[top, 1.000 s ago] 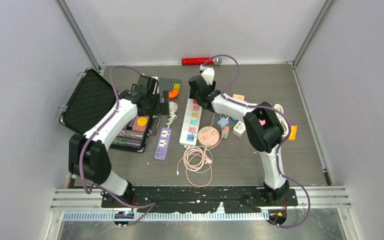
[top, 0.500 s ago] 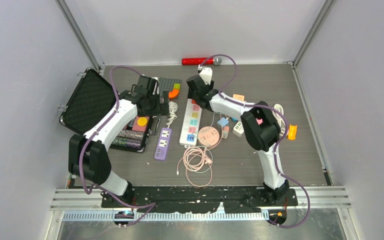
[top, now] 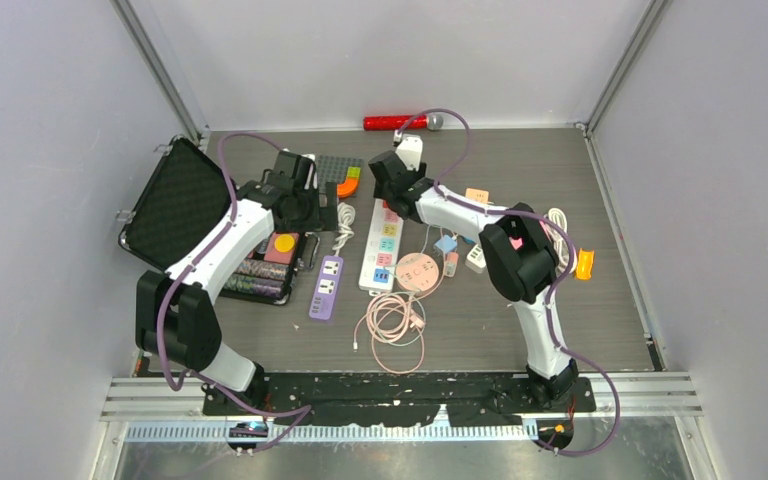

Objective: Insert the plug

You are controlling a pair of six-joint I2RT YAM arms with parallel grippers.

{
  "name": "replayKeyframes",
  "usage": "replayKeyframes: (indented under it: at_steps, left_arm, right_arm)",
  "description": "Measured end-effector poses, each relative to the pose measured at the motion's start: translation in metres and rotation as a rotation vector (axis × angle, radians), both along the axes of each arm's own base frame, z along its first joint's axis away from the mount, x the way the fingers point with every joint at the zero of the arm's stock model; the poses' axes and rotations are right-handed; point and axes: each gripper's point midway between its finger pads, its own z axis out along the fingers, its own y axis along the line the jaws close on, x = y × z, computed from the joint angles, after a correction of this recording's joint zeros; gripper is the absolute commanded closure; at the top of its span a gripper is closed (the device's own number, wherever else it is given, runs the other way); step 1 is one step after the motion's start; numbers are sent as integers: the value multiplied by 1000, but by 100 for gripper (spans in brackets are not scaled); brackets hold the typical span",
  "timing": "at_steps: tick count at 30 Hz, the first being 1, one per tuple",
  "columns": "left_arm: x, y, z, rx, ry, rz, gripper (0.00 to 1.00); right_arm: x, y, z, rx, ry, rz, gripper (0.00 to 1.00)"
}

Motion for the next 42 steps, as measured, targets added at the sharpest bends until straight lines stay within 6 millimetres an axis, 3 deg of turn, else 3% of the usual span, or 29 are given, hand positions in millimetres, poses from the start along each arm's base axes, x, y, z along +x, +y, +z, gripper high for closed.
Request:
replayKeyframes:
  at_steps: [12,15,18,20,35,42]
  left_arm:
    - [0,0,0,-2,1,2,8]
    - [0,0,0,-1,1,2,8]
    - [0,0,0,-1,2,2,8]
    - [0,0,0,-1,2,2,8]
    - [0,0,0,-1,2,2,8]
    - [0,0,0,-1,2,2,8]
  right_arm:
    - [-1,3,-4,-57,16,-23,94]
    - [1,4,-4,-75,37,-22,80]
    - [4,7,-3,-104,70,-20,58]
    - [4,8,-2,-117,91,-14,51]
    - [-20,9,-8,-154,245,55,13]
    - [-20,12,3,-147,249,74,8]
